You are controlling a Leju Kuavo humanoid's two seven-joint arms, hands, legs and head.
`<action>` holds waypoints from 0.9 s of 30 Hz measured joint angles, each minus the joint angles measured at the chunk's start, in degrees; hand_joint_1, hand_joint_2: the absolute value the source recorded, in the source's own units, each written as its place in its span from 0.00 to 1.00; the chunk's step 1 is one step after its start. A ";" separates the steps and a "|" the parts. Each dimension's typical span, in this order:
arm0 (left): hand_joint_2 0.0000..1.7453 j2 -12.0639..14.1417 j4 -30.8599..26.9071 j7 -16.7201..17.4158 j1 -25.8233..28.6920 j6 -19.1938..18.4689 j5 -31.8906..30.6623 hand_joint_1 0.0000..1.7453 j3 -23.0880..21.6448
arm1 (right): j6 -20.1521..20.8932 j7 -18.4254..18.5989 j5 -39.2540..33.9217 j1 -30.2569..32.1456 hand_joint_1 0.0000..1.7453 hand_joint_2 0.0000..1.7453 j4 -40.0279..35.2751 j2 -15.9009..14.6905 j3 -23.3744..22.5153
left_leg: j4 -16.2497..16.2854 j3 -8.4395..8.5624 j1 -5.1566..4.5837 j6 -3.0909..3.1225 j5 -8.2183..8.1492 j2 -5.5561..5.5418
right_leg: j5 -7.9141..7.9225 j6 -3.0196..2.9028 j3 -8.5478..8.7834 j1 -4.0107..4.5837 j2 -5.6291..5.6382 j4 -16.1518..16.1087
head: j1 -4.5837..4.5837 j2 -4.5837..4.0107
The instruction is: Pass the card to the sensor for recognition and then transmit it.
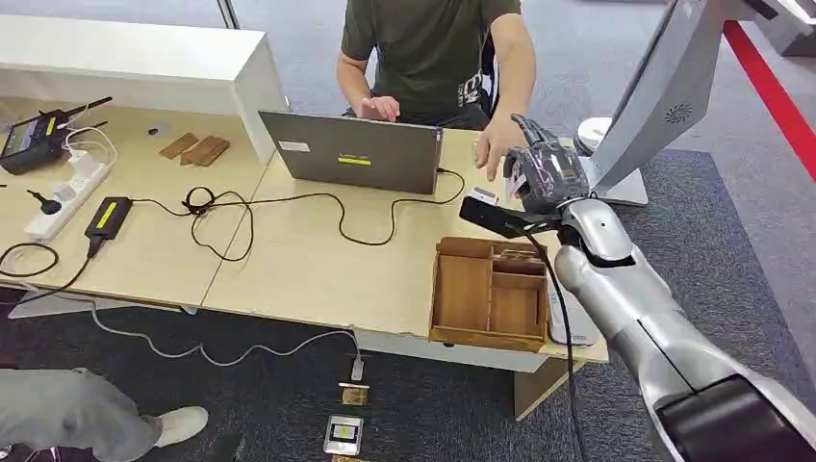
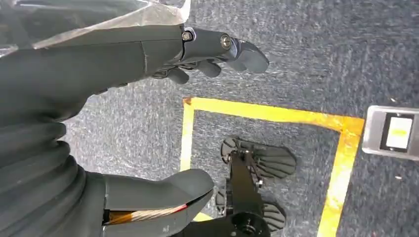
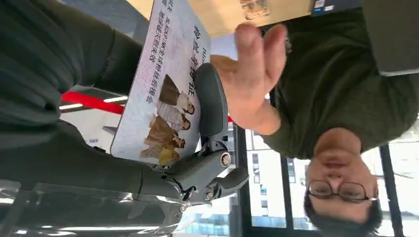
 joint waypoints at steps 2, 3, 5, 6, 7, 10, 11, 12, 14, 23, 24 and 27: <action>1.00 0.00 0.00 -0.46 0.00 -0.37 -0.35 0.00 -0.31 | 0.48 0.89 0.61 -0.61 1.00 1.00 0.96 -0.54 0.09 | 0.00 0.01 0.00 0.00 0.00 0.01 | 0.00 0.00 0.00 0.00 0.00 -0.01 | 0.00 0.00; 1.00 0.00 0.00 -0.65 0.01 -0.74 -0.44 0.00 -0.44 | 0.59 1.13 0.70 -0.81 1.00 1.00 1.27 -1.03 0.13 | 0.01 0.01 0.00 0.00 0.00 0.00 | 0.00 0.00 0.01 -0.01 0.00 -0.02 | 0.02 0.00; 1.00 0.02 0.00 -0.96 0.01 -0.94 -0.55 0.00 -0.83 | 0.63 1.38 0.92 -0.94 1.00 1.00 1.79 -1.44 0.22 | 0.01 0.00 0.00 0.00 0.00 0.01 | 0.00 0.01 0.02 -0.02 0.00 -0.03 | 0.02 0.00; 1.00 0.04 0.00 -1.20 0.01 -1.76 -0.68 0.00 -1.07 | 0.74 1.92 1.18 -1.00 1.00 1.00 2.12 -1.99 0.28 | 0.01 0.00 -0.01 0.00 0.00 0.00 | 0.00 0.01 0.02 -0.03 0.00 -0.04 | 0.02 0.00; 1.00 0.18 0.00 -1.60 0.01 -2.93 -0.79 0.00 -1.18 | 0.83 2.32 1.57 -1.01 1.00 1.00 2.29 -2.19 0.31 | 0.01 0.00 -0.03 0.00 0.00 0.00 | 0.00 0.01 0.01 -0.03 0.00 -0.04 | 0.00 0.00; 1.00 0.90 0.00 -2.19 -0.03 -5.01 -0.87 0.00 -1.51 | 0.89 2.97 2.54 -1.21 1.00 1.00 2.99 -3.15 0.44 | 0.01 0.01 -0.03 0.00 0.00 0.01 | 0.00 0.01 0.01 -0.02 0.00 -0.04 | 0.04 0.00; 1.00 1.11 0.00 -2.30 -0.03 -5.24 -0.90 0.00 -1.55 | 0.90 3.01 2.69 -1.24 1.00 1.00 3.15 -3.43 0.46 | 0.01 0.02 -0.03 0.00 0.00 0.00 | 0.00 0.01 0.01 -0.02 0.00 -0.04 | 0.00 0.00; 1.00 1.29 0.00 -2.34 -0.02 -5.40 -0.90 0.00 -1.59 | 0.90 3.04 2.71 -1.24 1.00 1.00 3.28 -3.76 0.48 | 0.01 0.01 -0.02 0.00 0.00 0.00 | 0.01 0.01 0.01 -0.01 0.00 -0.03 | 0.02 0.00; 1.00 1.57 0.00 -2.36 -0.01 -5.53 -0.92 0.00 -1.68 | 0.87 3.04 2.71 -1.30 1.00 1.00 3.63 -4.24 0.48 | 0.01 0.01 -0.02 0.00 0.00 0.00 | 0.00 0.01 0.01 -0.01 0.00 -0.02 | 0.02 0.00; 1.00 1.90 0.00 -2.47 -0.06 -6.10 -0.94 0.00 -2.53 | 0.63 3.04 2.99 -1.29 0.86 1.00 4.63 -5.33 0.63 | 0.00 -0.01 -0.01 0.00 -0.01 0.00 | -0.01 0.00 -0.02 0.00 0.00 -0.03 | 0.02 0.00; 1.00 1.90 0.00 -2.47 -0.06 -6.16 -0.94 0.00 -2.58 | 0.50 3.04 3.02 -1.28 0.00 1.00 4.76 -5.53 0.66 | 0.00 -0.02 -0.01 0.00 -0.01 0.00 | -0.01 0.00 -0.01 0.00 0.00 -0.03 | 0.00 0.00; 1.00 1.99 0.00 -2.53 -0.06 -6.32 -0.96 0.00 -2.67 | 0.46 2.14 3.12 -0.93 0.00 0.00 4.85 -5.84 0.66 | 0.01 -0.02 -0.02 0.00 -0.01 0.01 | 0.00 0.00 -0.01 -0.01 0.00 -0.04 | 0.02 0.00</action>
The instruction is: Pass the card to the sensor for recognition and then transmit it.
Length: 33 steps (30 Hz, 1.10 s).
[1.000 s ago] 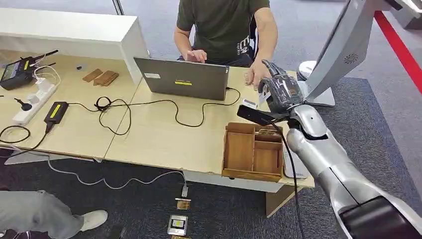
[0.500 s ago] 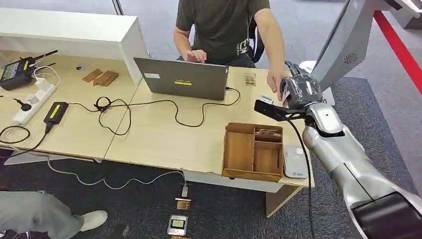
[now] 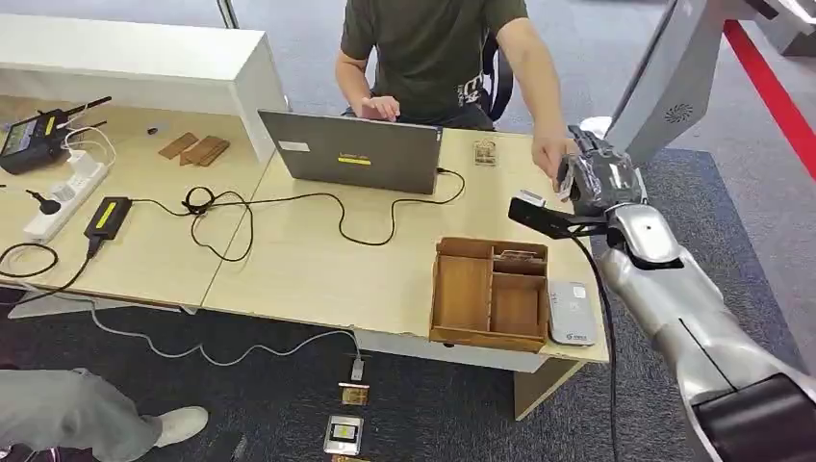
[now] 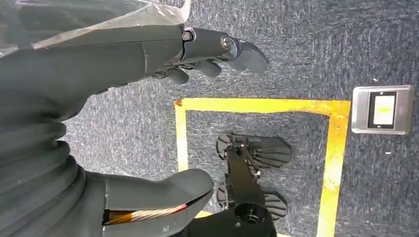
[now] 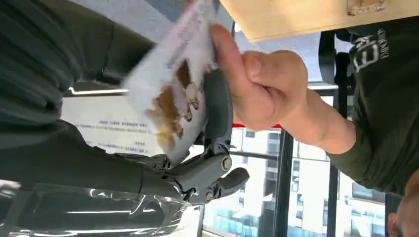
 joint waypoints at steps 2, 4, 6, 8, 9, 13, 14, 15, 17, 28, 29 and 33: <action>1.00 0.04 0.00 -0.13 -0.03 0.00 0.00 0.00 -0.09 | 0.35 -0.39 0.83 0.21 0.00 0.00 0.02 -0.26 -0.04 | 0.00 0.00 -0.01 0.00 0.00 0.00 | 0.00 0.00 0.00 0.00 0.00 0.00 | 0.00 0.00; 1.00 0.07 0.00 -0.37 -0.03 0.00 0.02 0.00 -0.17 | 0.35 -0.81 1.46 0.40 0.00 0.00 0.02 -0.35 -0.11 | 0.00 0.00 -0.01 0.00 0.00 0.00 | 0.00 0.00 0.00 -0.01 0.00 0.00 | 0.00 0.00; 1.00 0.07 0.00 -0.85 -0.05 0.20 0.04 0.00 -0.22 | 0.29 -1.35 1.77 0.42 0.00 0.00 0.02 -0.48 -0.15 | 0.00 0.01 -0.01 0.00 0.00 0.00 | 0.00 0.00 0.00 0.00 0.00 0.01 | -0.02 0.00; 1.00 0.07 0.00 -1.33 -0.11 0.35 0.11 0.00 -0.22 | 0.20 -1.83 2.07 0.42 0.00 0.00 0.02 -0.52 -0.22 | 0.00 0.02 0.00 0.00 0.00 0.00 | 0.00 0.00 0.00 0.00 0.00 0.01 | -0.02 0.00; 1.00 0.07 0.00 -1.60 -0.14 0.37 0.11 0.00 -0.22 | 0.26 -1.97 2.23 0.41 0.00 0.00 0.02 -0.61 -0.26 | 0.00 0.01 0.00 0.00 0.00 0.00 | 0.00 0.00 0.00 0.00 0.00 0.01 | 0.00 0.00; 1.00 0.07 0.00 -3.56 -0.18 0.22 -0.44 0.00 -0.35 | 0.26 -3.32 2.56 0.35 0.00 0.00 0.00 -1.97 -0.94 | 0.01 0.01 0.00 0.00 0.00 -0.02 | 0.00 0.00 0.00 0.00 -0.01 0.00 | 0.00 0.00; 1.00 0.07 0.00 -4.11 -0.18 0.22 -0.79 0.00 -0.39 | 0.20 -4.15 2.45 0.35 0.00 0.00 0.00 -2.84 -1.27 | 0.01 0.01 0.00 0.00 0.00 -0.01 | 0.00 0.00 0.01 0.00 -0.01 0.00 | 0.02 0.00; 1.00 0.07 0.00 -4.26 -0.23 0.28 -0.89 0.00 -0.44 | -0.02 -4.96 2.03 0.36 0.00 0.00 0.00 -3.43 -1.48 | 0.01 0.01 0.00 0.00 0.00 -0.01 | 0.01 0.00 0.00 -0.01 -0.01 -0.01 | -0.02 0.00; 1.00 0.04 0.00 -4.31 -0.47 0.68 -0.92 0.00 -0.59 | -1.12 -6.71 1.38 0.36 0.00 0.00 0.00 -4.57 -1.90 | 0.01 0.00 -0.01 0.01 0.00 -0.01 | 0.01 0.01 0.00 -0.05 0.00 -0.01 | 0.00 0.00; 0.00 -0.50 -0.07 -8.44 -0.83 1.83 3.87 0.00 -0.59 | -5.64 -10.51 0.57 0.51 0.00 0.00 0.00 -6.80 -4.11 | 0.01 0.01 -0.02 0.01 0.00 -0.01 | 0.01 0.00 -0.01 -0.02 0.00 0.00 | -0.02 0.00; 0.00 -0.50 -0.04 -8.94 -0.83 0.71 6.43 0.00 0.10 | -5.33 -10.86 0.50 0.52 0.00 0.00 0.00 -6.99 -4.26 | 0.00 0.01 -0.02 0.01 0.00 0.00 | 0.01 0.01 -0.01 -0.01 0.00 0.00 | -0.02 0.00; 0.00 -0.48 -0.04 -10.03 -0.93 -1.29 10.19 0.00 2.14 | -4.44 -11.71 0.41 0.61 0.00 0.00 0.00 -7.43 -4.81 | 0.00 0.01 -0.02 0.01 0.00 0.00 | 0.01 0.01 0.00 -0.02 0.01 0.01 | 0.00 0.00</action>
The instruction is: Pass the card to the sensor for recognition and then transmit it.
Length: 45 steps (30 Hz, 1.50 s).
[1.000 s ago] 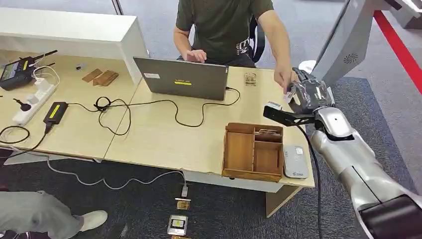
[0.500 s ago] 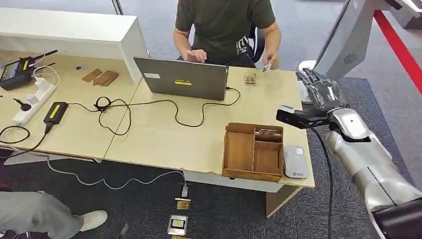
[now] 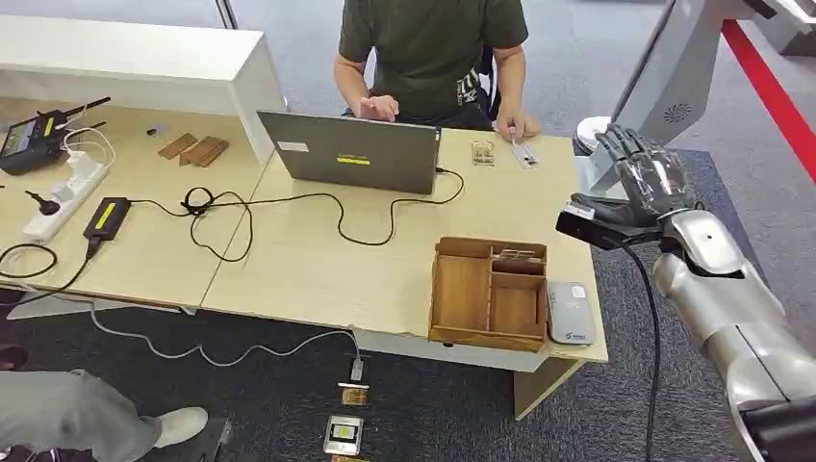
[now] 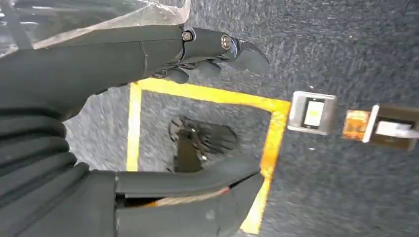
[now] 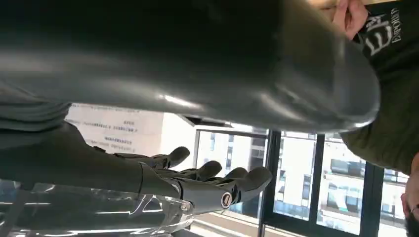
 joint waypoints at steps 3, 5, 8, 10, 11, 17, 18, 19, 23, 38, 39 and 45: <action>0.00 0.04 0.00 -0.70 -0.03 -1.22 1.55 0.00 1.81 | 0.94 -0.22 -0.68 -0.03 0.00 0.00 -0.04 0.02 -0.72 | 0.00 0.00 0.00 0.00 0.00 0.00 | 0.00 0.00 0.01 0.00 -0.01 0.00 | 0.00 0.00; 0.00 0.18 0.00 -1.03 -0.11 -1.42 1.66 0.00 2.69 | 1.62 -0.52 -1.05 -0.21 0.00 0.00 -0.13 0.07 -1.01 | 0.00 -0.01 0.00 0.00 0.00 0.00 | 0.00 0.00 0.01 0.00 -0.01 0.00 | 0.00 0.00; 0.00 0.55 0.00 -1.09 -0.47 -1.51 1.90 0.00 3.89 | 2.21 -0.79 -1.18 -0.64 0.00 0.00 -0.15 0.15 -1.16 | 0.00 0.00 0.00 0.00 0.00 0.00 | 0.00 0.00 0.02 0.00 -0.01 0.01 | 0.00 0.00; 0.00 0.70 0.00 -1.05 -0.56 -1.59 1.88 0.00 4.37 | 2.21 -0.87 -1.42 -0.78 0.00 0.00 -0.15 0.26 -1.27 | 0.00 0.00 0.00 0.00 0.00 0.00 | 0.00 0.00 0.02 0.00 -0.01 0.02 | -0.02 0.00; 0.00 0.74 0.00 -1.05 -0.55 -1.66 1.88 0.00 4.63 | 2.18 -0.92 -1.57 -0.82 0.00 0.00 -0.15 0.33 -1.33 | 0.00 0.00 0.00 0.00 0.00 0.00 | 0.00 0.00 0.02 0.00 -0.01 0.01 | 0.00 0.00; 0.00 1.05 0.02 -0.81 -0.32 -1.83 1.79 0.00 5.42 | 2.21 -1.60 -2.45 -0.82 0.00 0.00 -0.15 0.55 -2.27 | 0.00 -0.01 0.00 0.00 0.00 0.00 | 0.00 0.00 0.01 0.00 -0.01 0.00 | 0.00 0.00; 0.00 1.09 0.02 -0.79 -0.30 -1.92 1.79 0.00 5.51 | 2.34 -1.77 -2.67 -0.81 0.00 0.00 -0.15 0.55 -2.40 | 0.00 -0.01 0.00 0.00 0.00 0.00 | 0.00 0.00 0.01 0.00 -0.01 0.00 | -0.02 0.00; 0.00 1.18 0.04 -0.74 -0.30 -2.27 1.81 0.00 5.66 | 3.34 -2.14 -3.43 -0.83 0.00 0.00 -0.15 0.55 -2.60 | 0.00 -0.01 0.00 0.00 0.00 0.00 | 0.00 0.00 0.02 0.00 -0.01 0.00 | 0.00 0.00; 0.00 1.46 0.04 -0.81 -0.34 -2.67 1.81 0.00 6.05 | 4.48 -2.55 -4.09 -0.84 0.00 0.00 -0.17 0.55 -3.14 | 0.00 -0.01 0.00 0.00 0.00 0.00 | 0.00 0.00 0.01 0.00 -0.01 0.00 | -0.02 0.00; 0.00 1.64 0.04 -1.86 -0.38 -2.86 2.25 0.00 6.82 | 6.73 -3.08 -5.01 -0.87 0.00 0.00 -0.17 0.57 -4.57 | 0.00 0.00 0.00 0.00 0.00 0.00 | 0.00 0.00 0.01 0.00 -0.01 0.00 | -0.02 0.00; 0.00 1.64 0.04 -1.94 -0.38 -2.88 2.23 0.00 6.82 | 7.76 -3.08 -5.51 -0.85 0.00 0.00 -0.15 0.57 -4.76 | 0.00 -0.01 0.00 0.00 0.00 0.00 | 0.00 0.00 0.01 0.00 -0.01 0.00 | 0.00 0.00; 0.00 1.66 0.04 -0.52 0.55 -3.06 2.18 0.00 6.95 | 12.46 -2.36 -5.82 0.62 0.00 0.00 -0.30 0.53 -5.31 | -0.01 0.00 0.01 0.00 0.00 0.00 | 0.00 0.00 0.02 0.01 0.00 0.00 | 0.00 0.00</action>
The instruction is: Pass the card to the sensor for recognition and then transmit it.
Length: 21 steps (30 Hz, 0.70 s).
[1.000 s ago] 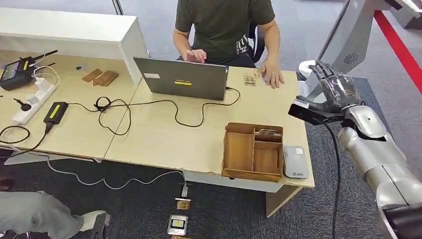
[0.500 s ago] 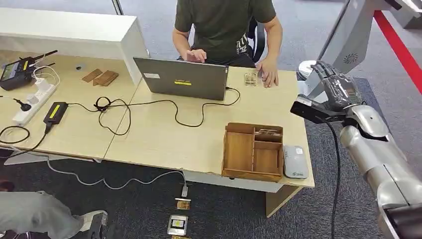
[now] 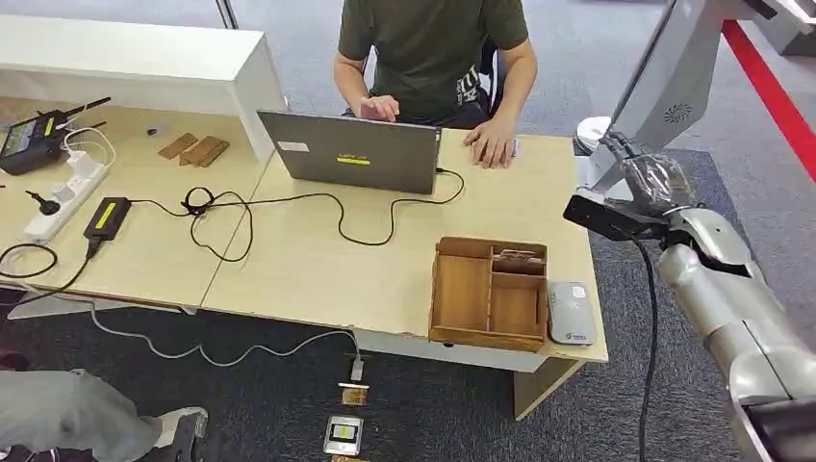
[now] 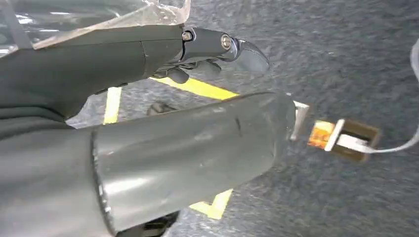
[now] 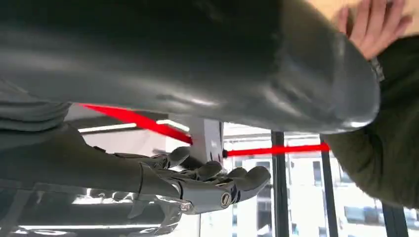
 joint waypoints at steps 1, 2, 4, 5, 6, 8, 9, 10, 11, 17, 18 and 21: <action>0.00 -0.02 0.02 0.35 0.29 -0.13 0.09 0.00 0.00 | 0.13 0.00 0.11 0.51 0.00 0.00 -0.13 0.00 0.00 | 0.00 0.00 0.00 0.00 0.00 0.00 | 0.00 0.00 0.00 0.00 0.00 0.00 | -0.02 0.00; 0.00 0.00 0.02 0.92 0.64 -0.15 0.18 0.00 0.04 | 0.28 0.00 0.37 1.25 0.00 0.00 -0.42 0.04 0.02 | 0.00 -0.01 0.00 0.00 0.00 0.00 | 0.00 0.00 -0.01 0.00 0.00 0.00 | -0.02 0.00; 0.00 0.00 0.04 2.21 1.04 -0.42 0.67 0.00 0.09 | 0.39 0.00 0.85 2.26 0.00 0.00 -0.77 0.15 0.11 | 0.00 -0.03 0.00 0.00 0.00 -0.01 | -0.01 0.00 -0.01 0.00 -0.01 0.01 | -0.02 0.00; 0.00 0.00 0.04 3.45 1.17 -1.05 1.14 0.00 0.15 | 0.37 0.00 0.85 2.56 0.00 1.00 -1.05 0.44 0.20 | 0.00 -0.04 0.00 0.00 0.00 -0.01 | -0.01 0.00 -0.02 0.00 -0.01 0.01 | 0.00 0.00; 0.00 0.00 0.06 3.93 1.24 -1.49 1.40 0.00 0.26 | 0.41 0.00 0.85 2.68 0.00 1.00 -1.23 0.61 0.24 | -0.01 -0.04 0.00 0.00 0.00 -0.01 | -0.01 0.00 -0.03 0.00 -0.01 0.01 | -0.02 0.00; 0.00 0.00 0.07 3.98 1.22 -2.10 1.49 0.00 0.35 | 1.53 0.00 0.88 2.74 0.00 1.00 -1.62 0.85 0.37 | -0.01 -0.03 0.02 0.00 0.00 0.00 | -0.01 0.00 -0.02 0.01 -0.01 0.01 | 0.00 0.00; 0.00 0.09 0.07 3.83 1.21 -2.12 1.47 0.00 0.42 | 2.17 0.00 0.85 2.85 0.00 1.00 -1.93 0.90 0.39 | -0.01 -0.02 0.02 0.00 0.00 0.00 | -0.01 0.00 -0.02 0.01 -0.01 0.01 | 0.00 0.00; 0.00 0.13 0.07 3.78 1.23 -2.01 1.47 0.00 0.46 | 2.38 0.00 0.83 2.95 0.00 1.00 -2.19 0.90 0.42 | 0.00 -0.02 0.03 0.00 0.00 0.00 | -0.01 0.00 -0.02 0.01 -0.01 0.01 | 0.00 0.00; 0.00 0.22 0.07 3.78 1.27 -1.64 1.40 0.00 0.59 | 2.56 -0.04 0.83 3.21 0.00 1.00 -2.63 0.85 0.48 | -0.01 -0.02 0.03 0.00 0.00 0.00 | -0.01 0.00 -0.02 0.02 -0.01 0.01 | -0.02 0.00; 0.00 0.31 0.09 4.46 1.44 -0.37 1.51 0.00 0.74 | 1.38 -0.98 0.03 4.91 0.00 1.00 -5.05 0.55 1.18 | 0.00 -0.03 0.02 0.00 0.00 0.00 | -0.01 0.00 -0.02 0.01 -0.01 0.00 | 0.00 0.00; 0.00 0.31 0.09 4.44 1.48 -0.33 1.51 0.00 0.74 | 1.20 -1.07 -0.35 5.07 0.00 1.00 -5.38 0.48 1.29 | 0.00 -0.03 0.02 0.00 0.00 0.00 | -0.01 0.00 -0.03 0.01 -0.01 -0.01 | 0.00 0.00; 0.00 0.31 0.09 4.46 1.69 -0.29 1.51 0.00 0.74 | 0.46 -1.60 -1.79 5.78 0.00 1.00 -6.80 -0.33 1.66 | 0.00 -0.03 0.02 0.00 0.00 0.00 | -0.01 0.00 -0.02 0.01 -0.01 -0.01 | 0.00 0.00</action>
